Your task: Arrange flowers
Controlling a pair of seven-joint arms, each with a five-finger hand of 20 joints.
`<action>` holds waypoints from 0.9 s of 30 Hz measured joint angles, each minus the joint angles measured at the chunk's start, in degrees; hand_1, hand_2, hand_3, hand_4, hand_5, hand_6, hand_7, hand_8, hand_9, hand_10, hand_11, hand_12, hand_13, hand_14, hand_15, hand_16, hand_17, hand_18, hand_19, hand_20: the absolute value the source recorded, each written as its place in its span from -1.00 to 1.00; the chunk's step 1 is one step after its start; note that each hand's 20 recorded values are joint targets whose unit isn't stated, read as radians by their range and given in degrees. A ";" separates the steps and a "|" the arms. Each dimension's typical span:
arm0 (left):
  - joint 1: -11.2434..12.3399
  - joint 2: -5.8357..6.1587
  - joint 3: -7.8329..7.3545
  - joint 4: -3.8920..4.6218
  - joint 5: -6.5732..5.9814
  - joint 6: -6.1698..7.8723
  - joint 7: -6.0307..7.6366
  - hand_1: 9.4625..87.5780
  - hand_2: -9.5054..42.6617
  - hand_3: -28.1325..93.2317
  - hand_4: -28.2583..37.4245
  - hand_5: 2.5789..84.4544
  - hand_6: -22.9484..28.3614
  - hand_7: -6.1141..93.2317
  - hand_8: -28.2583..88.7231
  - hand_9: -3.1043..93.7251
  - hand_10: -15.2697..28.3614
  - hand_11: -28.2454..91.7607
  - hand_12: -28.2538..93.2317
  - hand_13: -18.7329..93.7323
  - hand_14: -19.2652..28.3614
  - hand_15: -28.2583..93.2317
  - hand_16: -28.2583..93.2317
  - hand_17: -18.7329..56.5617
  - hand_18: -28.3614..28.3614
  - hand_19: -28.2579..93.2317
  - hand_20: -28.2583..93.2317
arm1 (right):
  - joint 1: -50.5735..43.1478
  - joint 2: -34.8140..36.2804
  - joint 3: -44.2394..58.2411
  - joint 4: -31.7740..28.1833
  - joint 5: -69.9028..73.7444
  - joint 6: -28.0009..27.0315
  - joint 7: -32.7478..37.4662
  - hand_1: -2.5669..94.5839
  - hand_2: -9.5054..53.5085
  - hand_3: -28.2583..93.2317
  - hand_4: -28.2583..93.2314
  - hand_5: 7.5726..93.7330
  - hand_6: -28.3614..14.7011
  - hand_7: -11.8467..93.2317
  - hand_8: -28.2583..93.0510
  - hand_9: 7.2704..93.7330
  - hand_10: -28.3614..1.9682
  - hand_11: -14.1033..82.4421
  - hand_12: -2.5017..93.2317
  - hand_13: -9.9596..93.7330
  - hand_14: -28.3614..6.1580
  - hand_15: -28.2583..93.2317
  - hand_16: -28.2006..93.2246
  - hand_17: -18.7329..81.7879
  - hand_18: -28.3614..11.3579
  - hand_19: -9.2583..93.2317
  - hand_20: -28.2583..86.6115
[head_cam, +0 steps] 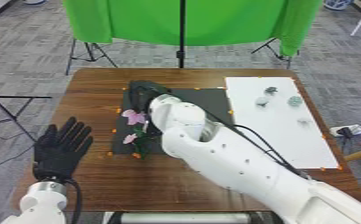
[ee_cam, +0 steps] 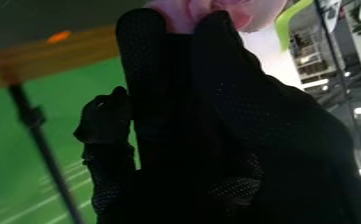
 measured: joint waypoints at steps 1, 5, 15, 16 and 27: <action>-0.31 0.20 0.11 0.07 0.01 0.00 -0.04 -0.59 0.03 0.71 -1.00 0.04 0.27 -0.61 -0.67 -0.16 0.41 -0.18 -0.35 -0.18 0.44 0.08 -0.63 -0.65 0.46 -0.03 -0.28 | -0.14 -1.25 0.00 1.10 -0.57 -0.27 0.43 0.41 -1.00 0.58 -1.00 0.62 0.20 -0.41 -0.44 0.74 0.08 -0.58 -0.20 0.50 0.07 0.09 0.13 0.02 -0.73 0.91 0.37; -1.21 0.71 0.30 0.20 0.06 -0.04 -0.15 -0.59 0.03 0.71 -1.00 0.04 0.27 -0.61 -0.67 -0.16 0.41 -0.18 -0.35 -0.18 0.44 0.08 -0.63 -0.65 0.46 -0.03 -0.28 | -0.87 -4.69 0.03 3.85 -1.96 -0.46 3.77 0.39 -1.00 0.58 -1.00 0.56 0.17 -0.45 -0.47 0.70 0.04 -0.59 -0.23 0.48 0.07 0.10 0.12 0.03 -0.75 0.92 0.37; -1.26 0.81 0.29 0.20 -0.04 -0.02 -0.18 -0.58 0.03 0.71 -1.00 0.05 0.27 -0.61 -0.67 -0.16 0.41 -0.18 -0.35 -0.18 0.44 0.08 -0.62 -0.65 0.46 -0.03 -0.28 | -1.98 -5.28 0.16 6.88 -4.22 0.79 4.75 0.29 -1.00 0.58 -1.00 0.34 0.09 -0.52 -0.71 0.44 -0.18 -0.38 -0.56 0.46 0.01 0.17 0.05 0.04 -0.80 0.95 0.32; -1.27 0.81 0.29 0.20 -0.07 -0.02 -0.19 -0.58 0.03 0.71 -1.00 0.05 0.27 -0.61 -0.67 -0.16 0.41 -0.18 -0.35 -0.18 0.44 0.08 -0.62 -0.65 0.46 -0.03 -0.28 | -2.02 -5.18 0.16 6.90 -4.22 0.85 5.04 0.28 -1.00 0.59 -1.00 0.33 0.08 -0.52 -0.71 0.43 -0.20 -0.37 -0.58 0.45 -0.01 0.19 0.04 0.04 -0.80 0.95 0.32; -0.85 -0.36 -0.36 0.20 -0.10 -0.10 -0.64 -0.58 0.04 0.71 -1.00 0.05 0.27 -0.61 -0.67 -0.16 0.41 -0.18 -0.35 -0.18 0.44 0.08 -0.63 -0.65 0.46 -0.03 -0.28 | -5.09 -3.00 4.07 1.11 -1.57 1.05 7.97 0.08 -1.00 0.70 -1.00 0.19 -0.07 -0.58 -0.70 0.20 -0.42 -0.44 -0.64 0.36 -0.29 0.33 -0.24 0.04 -0.89 0.98 0.27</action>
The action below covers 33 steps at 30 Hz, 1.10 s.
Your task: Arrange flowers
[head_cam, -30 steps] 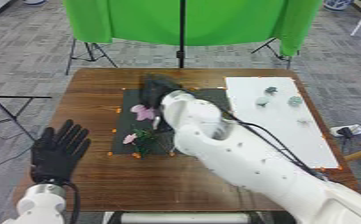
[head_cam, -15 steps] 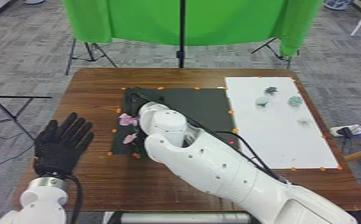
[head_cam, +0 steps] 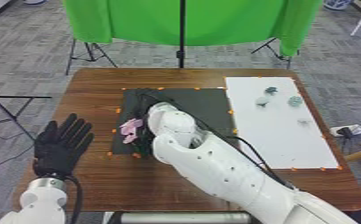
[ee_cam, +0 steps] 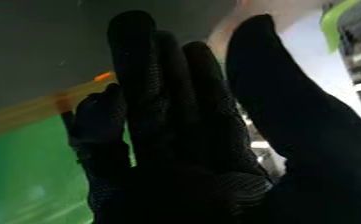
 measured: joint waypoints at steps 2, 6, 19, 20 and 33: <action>0.26 -0.60 -0.34 -0.02 0.06 -0.08 -0.09 -0.59 0.03 0.71 -1.00 0.05 0.27 -0.61 -0.67 -0.16 0.41 -0.18 -0.35 -0.18 0.44 0.08 -0.63 -0.65 0.46 -0.03 -0.28 | -1.84 1.34 2.96 -4.06 1.48 0.00 0.29 0.07 -1.00 0.70 -1.00 0.17 -0.09 -0.60 -0.70 0.17 -0.46 -0.46 -0.65 0.33 -0.34 0.32 -0.25 0.03 -0.92 0.97 0.26; 1.12 -1.43 -1.10 -0.14 0.09 -0.28 -0.07 -0.59 0.03 0.71 -1.00 0.04 0.27 -0.61 -0.67 -0.16 0.41 -0.18 -0.35 -0.18 0.44 0.08 -0.63 -0.65 0.46 -0.03 -0.28 | -5.18 6.16 9.56 -13.20 4.14 -0.09 0.87 0.06 -1.00 0.70 -1.00 0.16 -0.11 -0.61 -0.69 0.14 -0.50 -0.47 -0.65 0.29 -0.40 0.30 -0.26 -0.02 -0.93 0.91 0.24; 4.11 -2.00 -2.87 -1.21 0.07 -0.47 0.92 -0.59 0.02 0.71 -1.00 0.03 0.27 -0.61 -0.67 -0.17 0.40 -0.18 -0.35 -0.18 0.44 0.08 -0.62 -0.65 0.46 -0.03 -0.28 | -20.25 33.26 36.48 -24.72 9.90 -3.99 5.56 0.03 -1.00 0.75 -1.00 0.02 -0.06 -0.59 -0.69 -0.14 -0.38 -0.54 -0.67 -0.09 -0.48 -0.16 -0.31 -0.30 -0.66 0.42 -0.08; 4.19 -2.02 -2.94 -1.23 0.02 -0.42 0.95 -0.59 0.03 0.71 -1.00 0.03 0.27 -0.61 -0.67 -0.16 0.41 -0.18 -0.35 -0.18 0.44 0.08 -0.62 -0.65 0.46 -0.03 -0.28 | -22.25 34.85 39.19 -24.65 11.26 -4.03 5.47 0.04 -1.00 0.75 -1.00 0.02 -0.05 -0.58 -0.70 -0.16 -0.35 -0.54 -0.68 -0.10 -0.46 -0.18 -0.31 -0.31 -0.65 0.41 -0.10; 4.58 -2.17 -2.75 -1.41 1.87 1.35 0.47 -0.58 0.04 0.72 -1.00 0.06 0.28 -0.59 -0.67 -0.16 0.42 -0.17 -0.35 -0.18 0.44 0.09 -0.63 -0.65 0.46 -0.02 -0.28 | -31.51 42.07 47.61 -17.33 5.83 -4.27 1.73 0.11 -1.00 0.77 -1.00 0.01 0.17 -0.54 -0.72 -0.13 0.07 -0.55 -0.70 -0.01 -0.27 -0.28 -0.25 -0.28 -0.60 0.41 -0.11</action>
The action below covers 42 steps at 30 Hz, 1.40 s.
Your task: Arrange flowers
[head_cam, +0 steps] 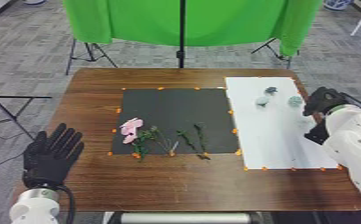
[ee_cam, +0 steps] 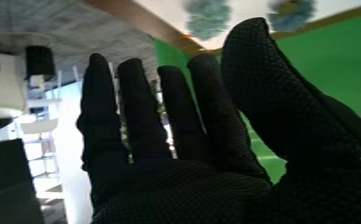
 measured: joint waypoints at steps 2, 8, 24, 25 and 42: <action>-0.04 0.11 0.40 -0.07 3.87 1.46 -0.78 -0.58 0.04 0.72 -1.00 0.06 0.28 -0.59 -0.68 -0.16 0.42 -0.16 -0.35 -0.18 0.44 0.09 -0.63 -0.66 0.46 -0.02 -0.28 | 0.01 -0.19 -0.05 1.12 0.00 -1.00 -0.14 0.13 -1.00 0.76 -1.00 0.03 0.20 -0.53 -0.73 -0.11 0.09 -0.54 -0.70 0.03 -0.24 -0.27 -0.24 -0.26 -0.61 0.43 -0.10; 0.05 0.15 0.71 -0.56 6.30 2.86 -1.28 -0.58 0.04 0.72 -1.00 0.06 0.29 -0.59 -0.68 -0.16 0.42 -0.16 -0.36 -0.18 0.44 0.10 -0.63 -0.66 0.46 -0.02 -0.28 | -0.04 -0.93 -0.64 4.51 -0.07 -5.22 -0.23 0.18 -1.00 0.70 -1.00 0.22 0.33 -0.51 -0.75 0.11 0.16 -0.52 -0.70 0.21 -0.09 -0.18 -0.20 -0.19 -0.65 0.62 0.02; 0.76 0.04 0.33 -1.07 0.09 2.84 -1.25 -0.58 0.05 0.71 -1.00 0.07 0.29 -0.59 -0.68 -0.16 0.43 -0.15 -0.36 -0.17 0.46 0.11 -0.64 -0.67 0.47 0.00 -0.28 | -2.33 -2.06 -6.27 0.85 -3.67 11.62 -2.89 0.28 -0.91 0.55 -1.00 0.69 0.30 -0.44 -0.47 0.57 0.13 -0.53 -0.52 0.44 0.05 -0.12 -0.04 -0.12 -0.61 0.60 0.12; 0.85 -0.01 0.26 -1.08 -0.16 2.84 -1.24 -0.58 0.05 0.71 -1.00 0.07 0.29 -0.59 -0.68 -0.16 0.43 -0.15 -0.36 -0.17 0.46 0.11 -0.64 -0.67 0.47 0.00 -0.28 | -2.10 -2.13 -7.27 -0.46 -3.33 12.05 -3.52 0.28 -0.91 0.56 -1.00 0.69 0.29 -0.44 -0.47 0.57 0.13 -0.53 -0.52 0.44 0.05 -0.12 -0.04 -0.12 -0.61 0.60 0.12; 0.14 -0.03 0.85 -0.75 -0.63 2.88 -2.05 -0.58 0.06 0.71 -1.00 0.07 0.29 -0.59 -0.68 -0.15 0.43 -0.15 -0.36 -0.17 0.46 0.11 -0.64 -0.66 0.47 0.00 -0.28 | 25.77 -21.24 -43.83 5.42 -1.08 21.21 -14.53 0.28 -0.94 0.58 -1.00 0.70 0.27 -0.44 -0.46 0.59 0.07 -0.52 -0.51 0.50 0.07 -0.09 -0.03 -0.08 -0.66 0.66 0.13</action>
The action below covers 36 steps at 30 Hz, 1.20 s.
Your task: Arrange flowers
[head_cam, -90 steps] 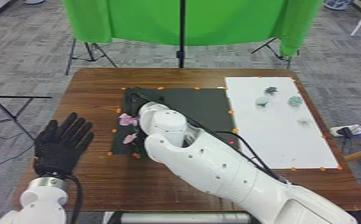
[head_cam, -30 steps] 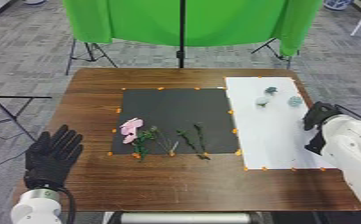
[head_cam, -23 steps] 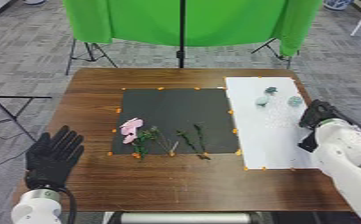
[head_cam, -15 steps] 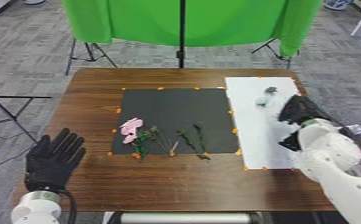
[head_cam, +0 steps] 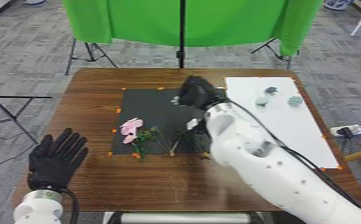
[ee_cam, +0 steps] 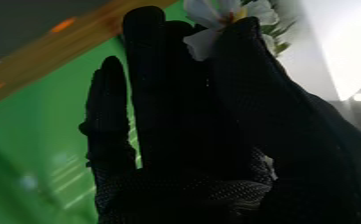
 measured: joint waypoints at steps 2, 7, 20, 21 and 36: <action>-0.16 0.12 0.12 0.10 0.00 0.00 -0.16 -0.58 0.06 0.71 -1.00 0.06 0.29 -0.59 -0.68 -0.16 0.43 -0.16 -0.36 -0.18 0.45 0.11 -0.64 -0.67 0.47 0.00 -0.29 | 1.98 -2.05 -3.29 1.48 -0.07 -0.01 0.17 0.28 -0.94 0.57 -1.00 0.69 0.26 -0.44 -0.46 0.59 0.06 -0.52 -0.51 0.50 0.08 -0.09 -0.03 -0.08 -0.66 0.66 0.12; -1.25 0.70 0.30 0.96 0.04 -0.44 -0.97 -0.58 0.05 0.71 -1.00 0.05 0.28 -0.59 -0.68 -0.17 0.42 -0.16 -0.36 -0.18 0.45 0.10 -0.64 -0.67 0.47 -0.01 -0.29 | 3.67 -5.80 -7.10 2.69 0.24 -4.39 0.66 0.29 -0.94 0.57 -1.00 0.69 0.26 -0.45 -0.47 0.59 0.06 -0.52 -0.51 0.50 0.08 -0.09 -0.02 -0.08 -0.66 0.67 0.12; -2.62 1.82 1.11 2.06 -0.52 -1.71 0.48 -0.57 0.06 0.71 -1.00 0.06 0.27 -0.57 -0.68 -0.15 0.40 -0.16 -0.36 -0.16 0.45 0.10 -0.64 -0.66 0.47 -0.01 -0.28 | 3.50 -8.00 -9.44 5.19 -4.23 -2.49 2.24 0.30 -1.00 0.58 -1.00 0.66 0.24 -0.46 -0.49 0.55 0.05 -0.50 -0.54 0.48 0.08 -0.09 0.00 -0.08 -0.67 0.69 0.10; -2.83 1.82 1.14 2.28 -0.55 -1.71 0.50 -0.57 0.06 0.71 -1.00 0.06 0.27 -0.58 -0.68 -0.15 0.40 -0.16 -0.36 -0.16 0.45 0.10 -0.64 -0.66 0.47 -0.01 -0.28 | 3.36 -8.11 -9.19 5.55 -4.39 -2.46 1.99 0.31 -1.00 0.58 -1.00 0.67 0.22 -0.47 -0.49 0.55 0.04 -0.50 -0.54 0.48 0.08 -0.08 0.00 -0.08 -0.67 0.69 0.10; -1.60 2.06 1.00 1.03 -3.95 -0.61 3.66 -0.55 0.06 0.72 -1.00 0.09 0.28 -0.55 -0.69 -0.11 0.42 -0.13 -0.35 -0.14 0.45 0.15 -0.64 -0.65 0.47 0.00 -0.27 | -1.00 -6.72 -9.22 1.67 -6.31 -4.22 2.26 0.24 -1.00 0.66 -1.00 0.42 0.24 -0.45 -0.67 0.39 -0.06 -0.42 -0.65 0.41 0.06 0.01 -0.04 -0.13 -0.69 0.67 0.08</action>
